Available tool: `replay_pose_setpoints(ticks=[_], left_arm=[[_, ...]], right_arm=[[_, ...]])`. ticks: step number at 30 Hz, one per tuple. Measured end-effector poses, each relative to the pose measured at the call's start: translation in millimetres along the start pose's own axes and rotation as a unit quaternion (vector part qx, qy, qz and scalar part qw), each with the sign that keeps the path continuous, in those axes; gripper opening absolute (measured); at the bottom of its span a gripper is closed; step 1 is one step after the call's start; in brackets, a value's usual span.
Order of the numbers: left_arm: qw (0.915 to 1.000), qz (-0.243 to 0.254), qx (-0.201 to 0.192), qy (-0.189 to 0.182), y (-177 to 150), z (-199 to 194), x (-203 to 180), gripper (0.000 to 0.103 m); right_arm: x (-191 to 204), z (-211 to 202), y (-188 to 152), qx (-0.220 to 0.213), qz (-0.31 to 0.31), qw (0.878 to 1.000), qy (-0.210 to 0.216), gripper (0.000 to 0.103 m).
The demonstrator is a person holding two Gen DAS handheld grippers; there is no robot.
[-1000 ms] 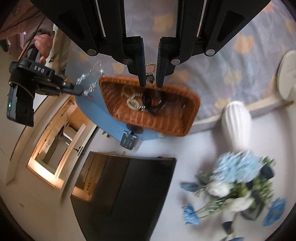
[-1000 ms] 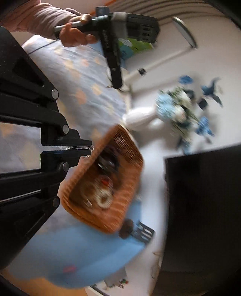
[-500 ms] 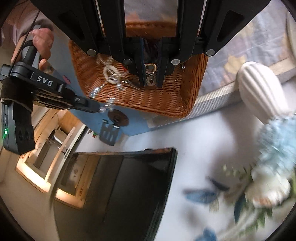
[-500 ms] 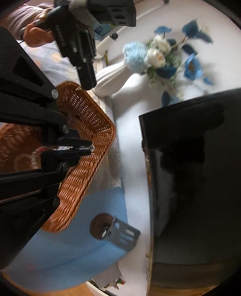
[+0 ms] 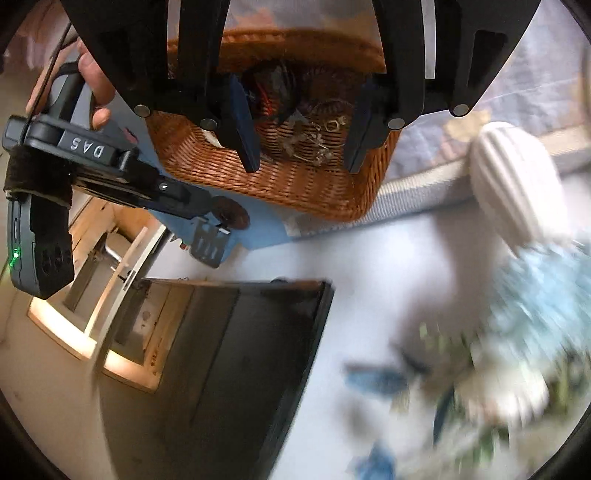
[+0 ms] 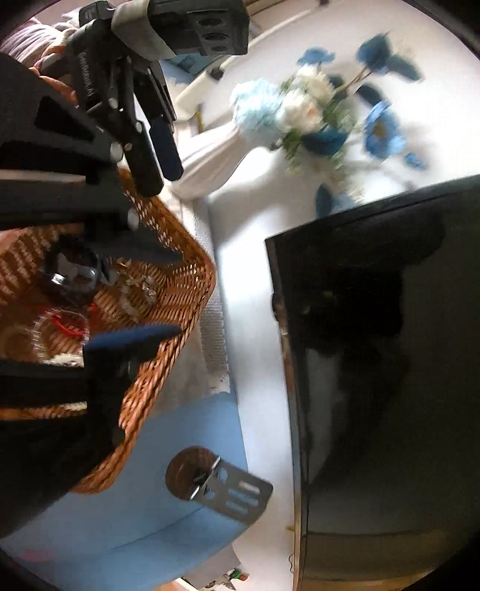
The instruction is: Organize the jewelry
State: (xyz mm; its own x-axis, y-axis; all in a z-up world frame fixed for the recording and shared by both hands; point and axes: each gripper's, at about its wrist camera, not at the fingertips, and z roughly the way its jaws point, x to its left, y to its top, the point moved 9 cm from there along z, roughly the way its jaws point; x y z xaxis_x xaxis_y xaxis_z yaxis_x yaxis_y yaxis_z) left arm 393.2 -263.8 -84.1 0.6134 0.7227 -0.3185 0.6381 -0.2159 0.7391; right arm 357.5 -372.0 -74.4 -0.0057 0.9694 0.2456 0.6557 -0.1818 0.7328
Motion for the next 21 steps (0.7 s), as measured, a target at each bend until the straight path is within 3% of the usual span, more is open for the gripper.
replay_pose_setpoints(ticks=[2, 4, 5, 8, 10, 13, 16, 21], left_arm=[[0.9994, 0.026, -0.018, 0.016, -1, -34, -17, 0.053], [0.9970, 0.052, -0.031, 0.048, -5, -68, -33, 0.067], [0.9956, 0.059, -0.037, 0.062, -6, -82, -38, 0.068], [0.9915, 0.077, -0.075, 0.073, -12, -144, -64, 0.069], [0.9886, 0.074, -0.114, 0.064, -19, -189, -81, 0.082], [0.9827, 0.078, -0.149, 0.078, -40, -231, -93, 0.085], [0.9733, 0.068, -0.155, 0.155, -80, -246, -88, 0.085], [0.9592, 0.009, -0.156, 0.236, -124, -252, -65, 0.085]], right_arm=[[9, -29, -5, -0.013, 0.000, 1.000, 0.007, 0.043], [19, -60, -12, -0.028, -0.001, 1.000, 0.011, 0.051], [27, -81, -18, -0.041, -0.005, 0.999, 0.008, 0.054], [43, -129, -31, -0.075, -0.017, 0.997, -0.003, 0.077], [49, -162, -44, -0.104, -0.020, 0.994, -0.031, 0.090], [48, -190, -64, -0.127, -0.009, 0.988, -0.087, 0.091], [47, -197, -96, -0.113, 0.009, 0.989, -0.096, 0.091], [48, -195, -133, -0.079, 0.025, 0.990, -0.110, 0.091]])
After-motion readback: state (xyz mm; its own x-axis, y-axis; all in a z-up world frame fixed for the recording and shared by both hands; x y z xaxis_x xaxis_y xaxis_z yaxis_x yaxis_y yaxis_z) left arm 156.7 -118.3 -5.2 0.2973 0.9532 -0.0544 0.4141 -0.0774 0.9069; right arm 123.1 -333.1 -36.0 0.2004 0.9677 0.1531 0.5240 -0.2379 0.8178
